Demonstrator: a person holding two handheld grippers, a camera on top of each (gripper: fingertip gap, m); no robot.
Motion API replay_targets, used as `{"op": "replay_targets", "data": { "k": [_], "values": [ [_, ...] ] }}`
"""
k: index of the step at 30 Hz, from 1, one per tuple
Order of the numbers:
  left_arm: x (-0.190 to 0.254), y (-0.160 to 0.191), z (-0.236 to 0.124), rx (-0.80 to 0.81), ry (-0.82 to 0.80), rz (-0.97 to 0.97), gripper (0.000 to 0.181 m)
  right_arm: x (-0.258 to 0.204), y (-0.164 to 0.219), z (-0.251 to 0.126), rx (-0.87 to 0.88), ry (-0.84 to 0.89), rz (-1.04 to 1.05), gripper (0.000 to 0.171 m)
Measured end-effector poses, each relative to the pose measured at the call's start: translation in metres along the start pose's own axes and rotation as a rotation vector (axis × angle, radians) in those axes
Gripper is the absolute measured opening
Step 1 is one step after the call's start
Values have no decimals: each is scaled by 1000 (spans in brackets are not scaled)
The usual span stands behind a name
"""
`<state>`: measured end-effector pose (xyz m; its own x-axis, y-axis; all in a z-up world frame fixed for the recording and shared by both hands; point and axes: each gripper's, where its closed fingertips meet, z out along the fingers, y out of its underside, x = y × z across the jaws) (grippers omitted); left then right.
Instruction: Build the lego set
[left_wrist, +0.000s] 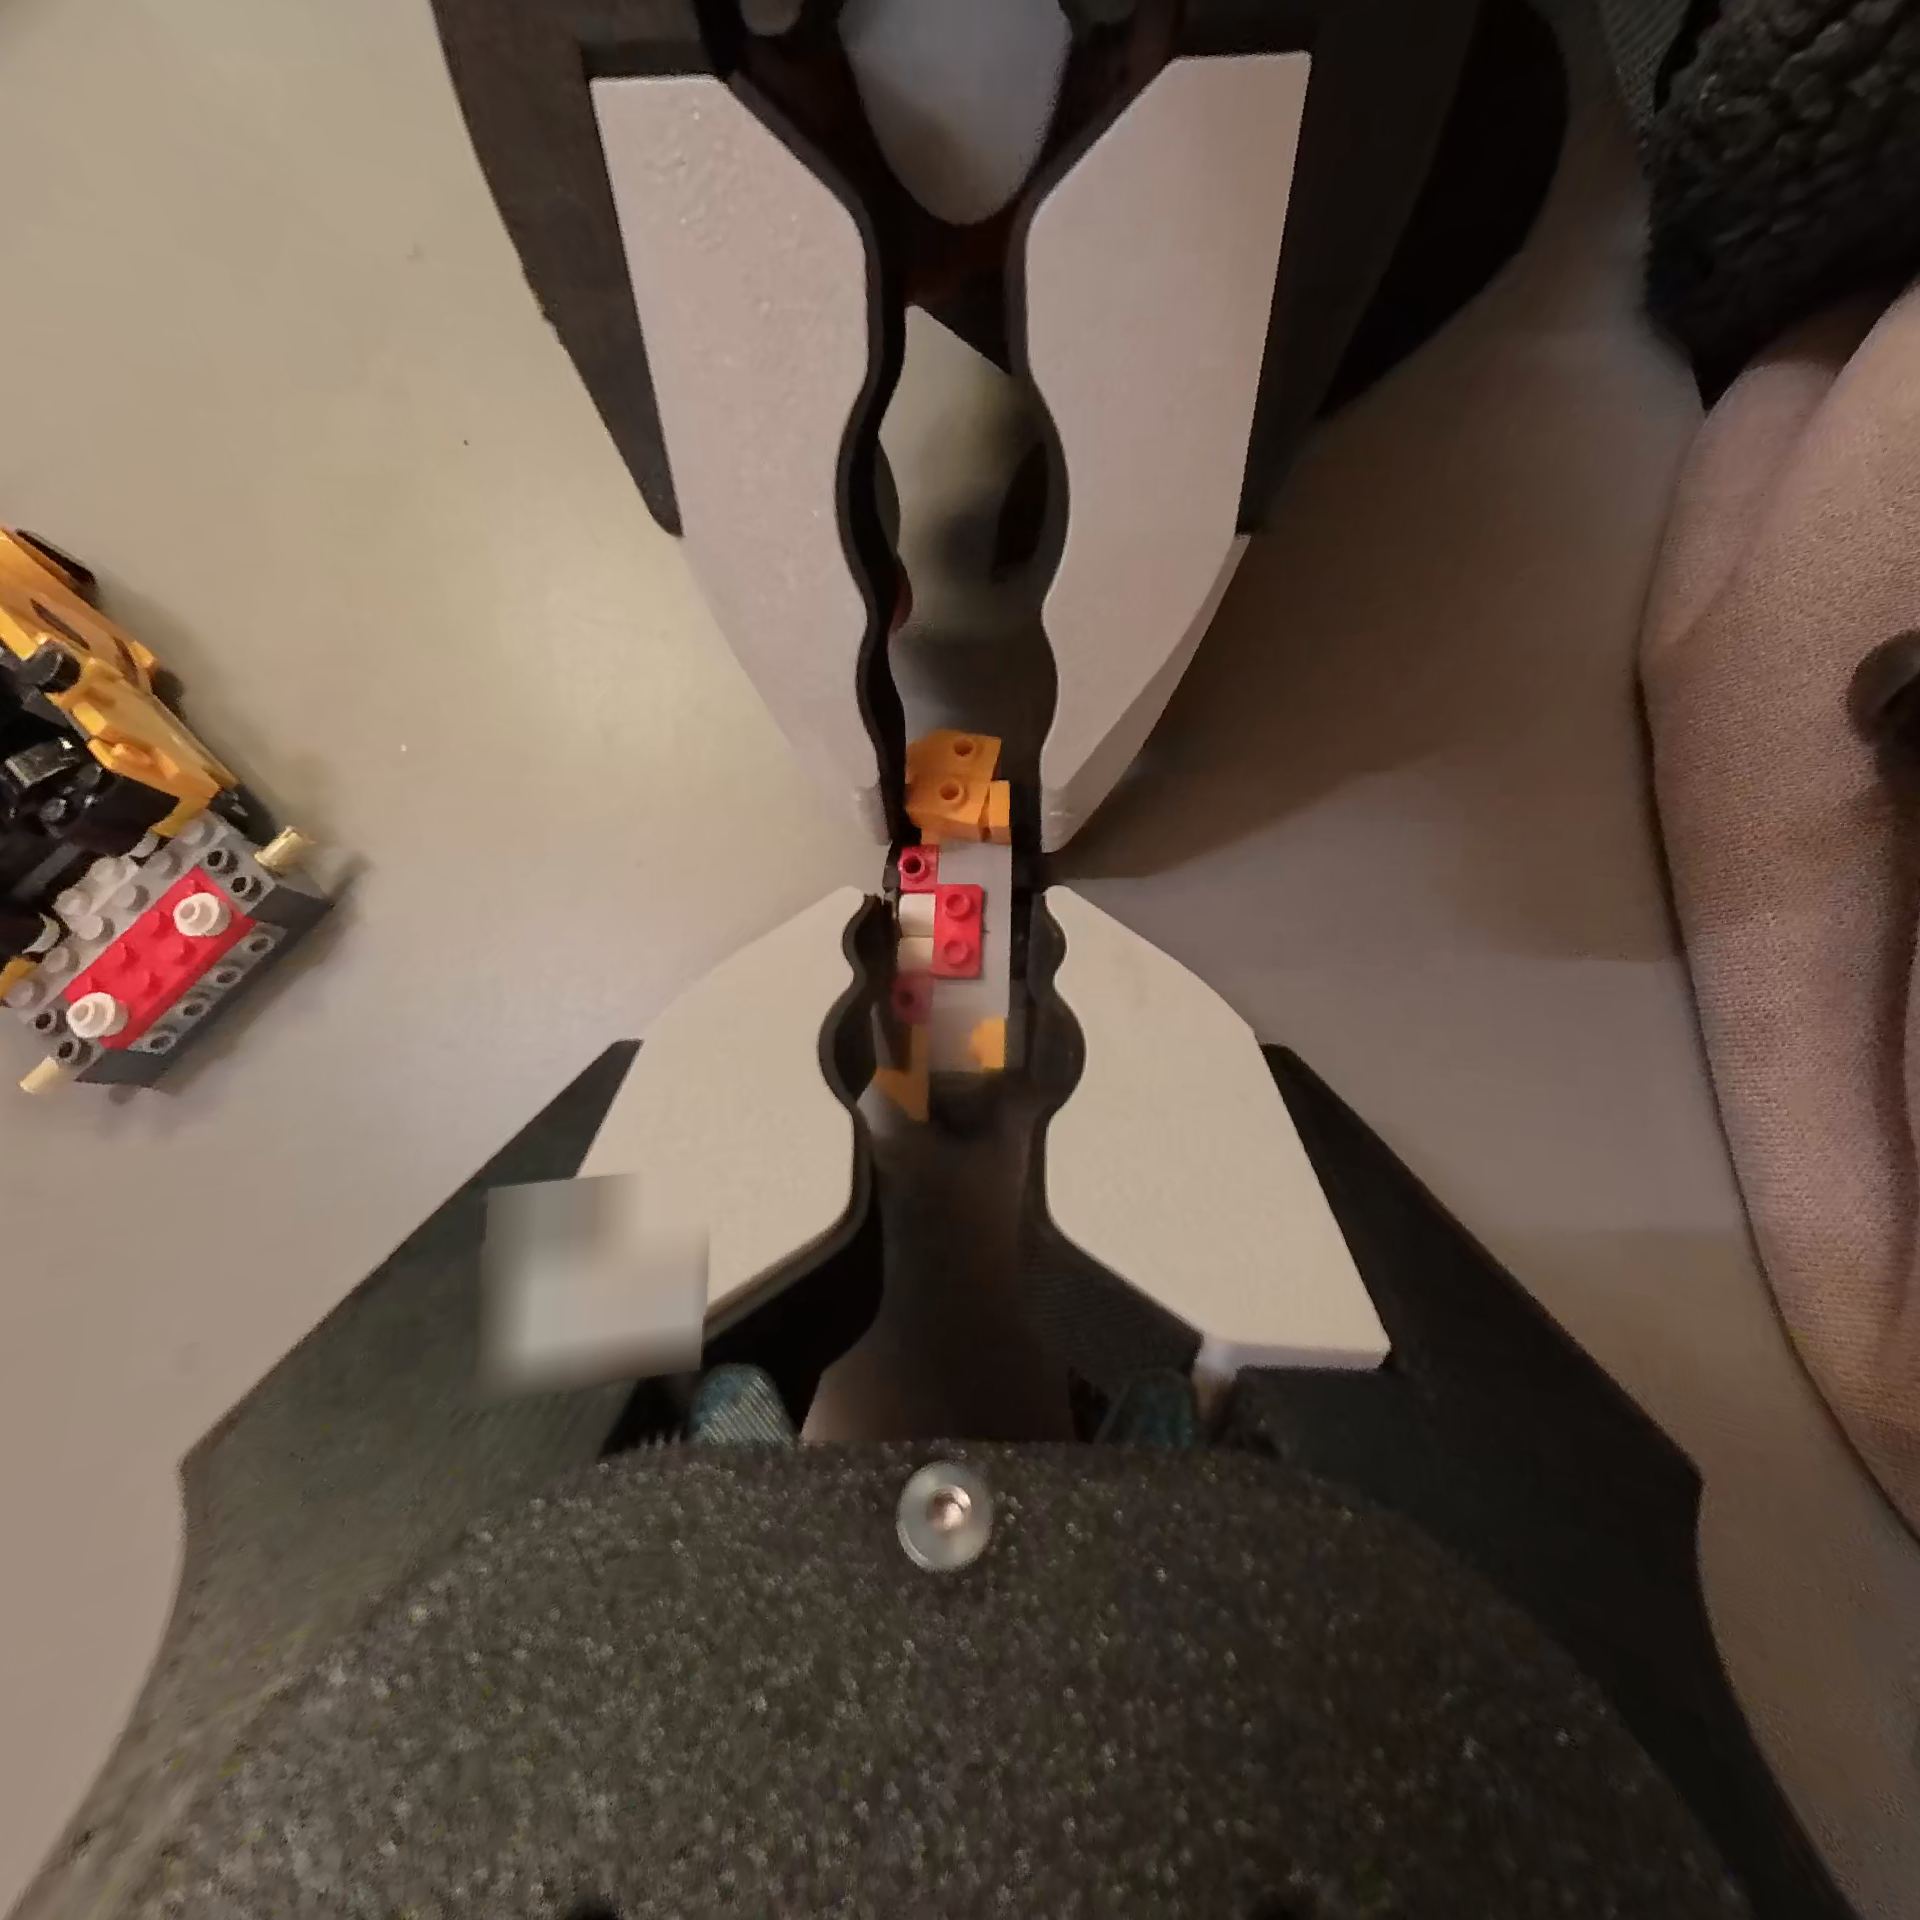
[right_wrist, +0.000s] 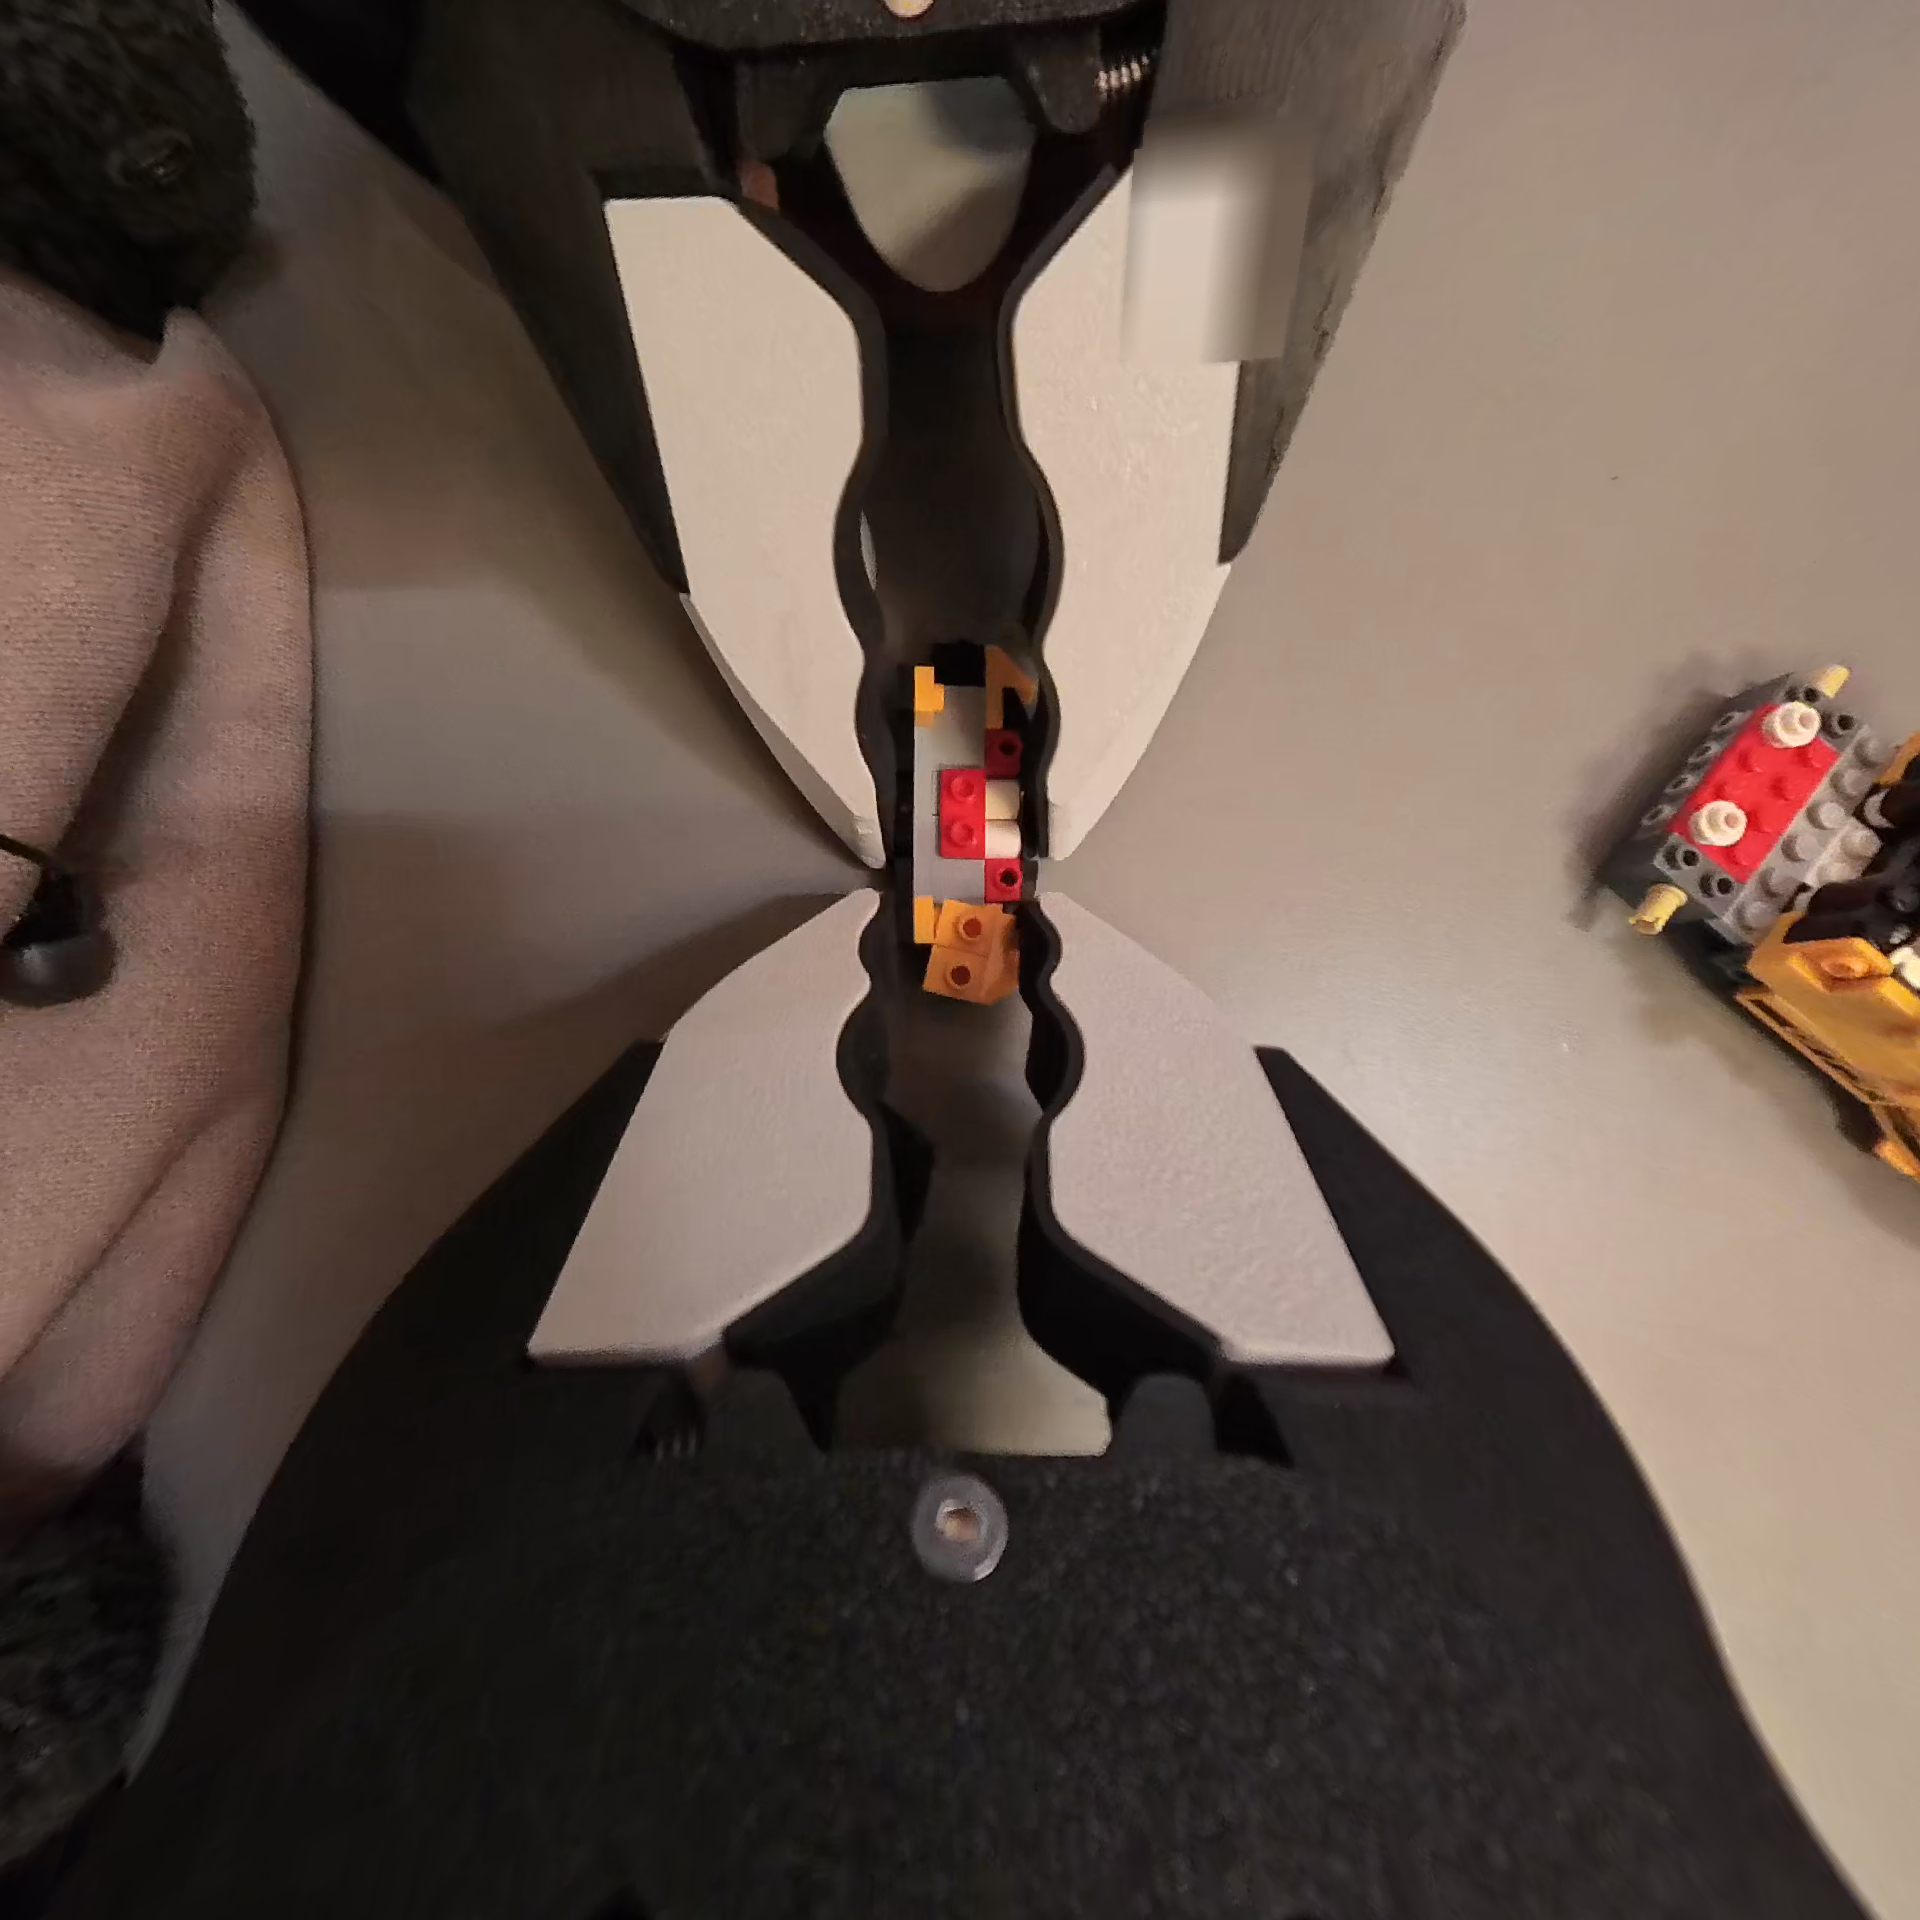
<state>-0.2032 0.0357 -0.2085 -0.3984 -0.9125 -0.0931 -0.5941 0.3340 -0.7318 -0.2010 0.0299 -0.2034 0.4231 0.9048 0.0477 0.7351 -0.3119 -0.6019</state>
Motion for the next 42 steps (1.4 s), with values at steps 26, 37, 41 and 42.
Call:
{"op": "replay_targets", "data": {
  "k": [26, 37, 41, 42],
  "values": [
    [5, -3, 1, 14, 23, 5, 26, -6, 1, -2, -30, -50, -101, 22],
    [6, -3, 1, 16, 19, 23, 27, -7, 1, -2, 0, -65, -67, 21],
    [7, -3, 1, 17, 22, 26, 27, -7, 1, -3, -3, -65, -69, 22],
    [7, -3, 2, 16, 19, 25, 27, -6, 1, -3, -7, -60, -73, 22]
  ]
}}
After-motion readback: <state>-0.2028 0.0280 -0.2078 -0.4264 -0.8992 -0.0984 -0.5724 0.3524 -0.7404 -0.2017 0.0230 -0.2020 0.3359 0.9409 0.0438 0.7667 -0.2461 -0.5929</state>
